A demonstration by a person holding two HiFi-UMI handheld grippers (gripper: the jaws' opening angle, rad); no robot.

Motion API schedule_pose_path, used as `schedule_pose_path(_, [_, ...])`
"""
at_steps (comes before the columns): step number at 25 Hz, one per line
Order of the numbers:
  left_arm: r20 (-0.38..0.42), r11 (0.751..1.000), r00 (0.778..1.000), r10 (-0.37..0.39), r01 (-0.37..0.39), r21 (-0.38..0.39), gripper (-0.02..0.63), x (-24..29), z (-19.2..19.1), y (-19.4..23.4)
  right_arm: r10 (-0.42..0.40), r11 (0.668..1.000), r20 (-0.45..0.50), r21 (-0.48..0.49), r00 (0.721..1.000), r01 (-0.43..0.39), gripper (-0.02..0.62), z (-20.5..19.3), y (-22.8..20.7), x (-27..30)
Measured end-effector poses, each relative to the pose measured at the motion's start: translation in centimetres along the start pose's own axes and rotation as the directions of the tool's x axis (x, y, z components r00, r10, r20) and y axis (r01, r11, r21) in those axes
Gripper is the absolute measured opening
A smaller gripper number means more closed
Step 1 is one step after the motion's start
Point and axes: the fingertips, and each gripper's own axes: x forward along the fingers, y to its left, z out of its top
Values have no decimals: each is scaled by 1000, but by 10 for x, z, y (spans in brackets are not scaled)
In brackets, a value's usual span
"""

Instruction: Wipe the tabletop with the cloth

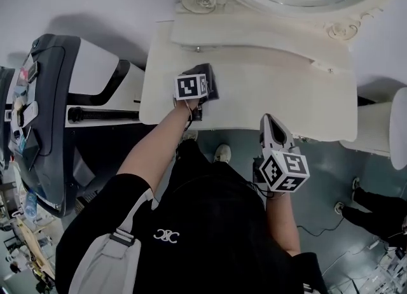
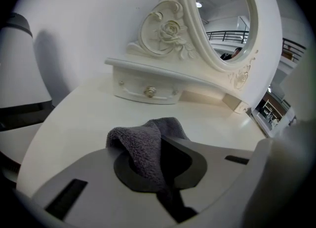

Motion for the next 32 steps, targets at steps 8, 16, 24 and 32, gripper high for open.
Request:
schedule_pose_path(8, [-49,989,993,-104,108,96,18,34,8,-89,-148,988,33,54,988,146,11,-3,-48,-45])
schedule_pose_path(16, [-140,951,961,-240,261,165,18,59,1,-187,-242,967,58,95,969,236,11,-12,-82,-82])
schedule_pose_path(24, [-207,907,929,-307,351,232,18,60,-30,-279,-306,947,64,128,950,296,11,-17,-99,-109])
schedule_pose_path(32, [-234,889,894,-382,425,169,18,46,-45,-278,-264,961,60,102,963,257,11,-13,-82,-94])
